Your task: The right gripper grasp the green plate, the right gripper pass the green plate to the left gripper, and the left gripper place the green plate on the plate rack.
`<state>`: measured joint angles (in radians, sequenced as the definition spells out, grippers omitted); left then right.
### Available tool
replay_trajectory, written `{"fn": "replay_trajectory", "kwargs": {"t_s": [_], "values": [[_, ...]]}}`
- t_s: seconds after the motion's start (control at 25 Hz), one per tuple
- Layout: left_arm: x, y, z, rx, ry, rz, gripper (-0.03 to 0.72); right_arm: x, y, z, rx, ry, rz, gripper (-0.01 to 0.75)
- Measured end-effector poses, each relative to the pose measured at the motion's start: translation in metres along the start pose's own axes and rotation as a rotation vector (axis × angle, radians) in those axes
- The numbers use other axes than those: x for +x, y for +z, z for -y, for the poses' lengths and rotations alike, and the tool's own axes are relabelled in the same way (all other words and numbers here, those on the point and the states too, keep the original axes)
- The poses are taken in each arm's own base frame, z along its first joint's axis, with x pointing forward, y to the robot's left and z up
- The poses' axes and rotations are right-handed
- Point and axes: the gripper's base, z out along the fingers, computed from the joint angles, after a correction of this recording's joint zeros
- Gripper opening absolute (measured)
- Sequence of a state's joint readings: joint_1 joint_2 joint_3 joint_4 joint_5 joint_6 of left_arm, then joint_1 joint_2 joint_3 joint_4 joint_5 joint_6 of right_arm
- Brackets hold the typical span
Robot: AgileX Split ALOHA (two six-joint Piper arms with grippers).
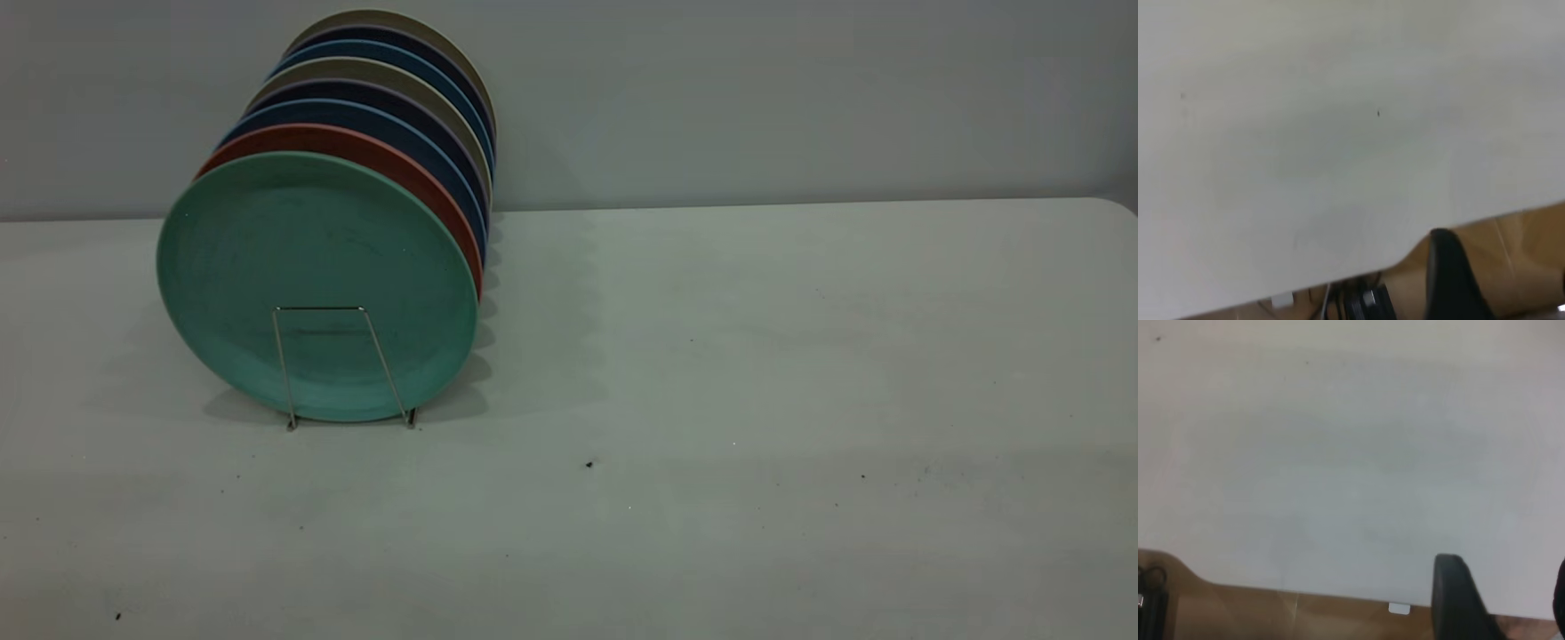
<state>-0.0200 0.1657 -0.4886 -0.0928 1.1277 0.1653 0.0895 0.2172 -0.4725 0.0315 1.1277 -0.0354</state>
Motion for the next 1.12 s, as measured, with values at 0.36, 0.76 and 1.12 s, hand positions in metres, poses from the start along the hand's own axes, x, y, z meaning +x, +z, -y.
{"fn": "replay_trajectory", "kwargs": {"t_s": [0.36, 0.76, 1.12], "values": [[0.007, -0.006, 0.001, -0.009, 0.005, 0.062, 0.431, 0.021, -0.023, -0.002, 0.103, 0.078, 0.218, 0.365], [0.02, -0.016, 0.004, -0.022, 0.017, 0.169, 0.43, 0.022, -0.024, -0.003, 0.104, 0.078, 0.222, 0.365], [0.021, -0.016, 0.004, -0.023, 0.017, 0.172, 0.43, 0.022, -0.024, -0.003, 0.104, 0.078, 0.222, 0.365]]}}
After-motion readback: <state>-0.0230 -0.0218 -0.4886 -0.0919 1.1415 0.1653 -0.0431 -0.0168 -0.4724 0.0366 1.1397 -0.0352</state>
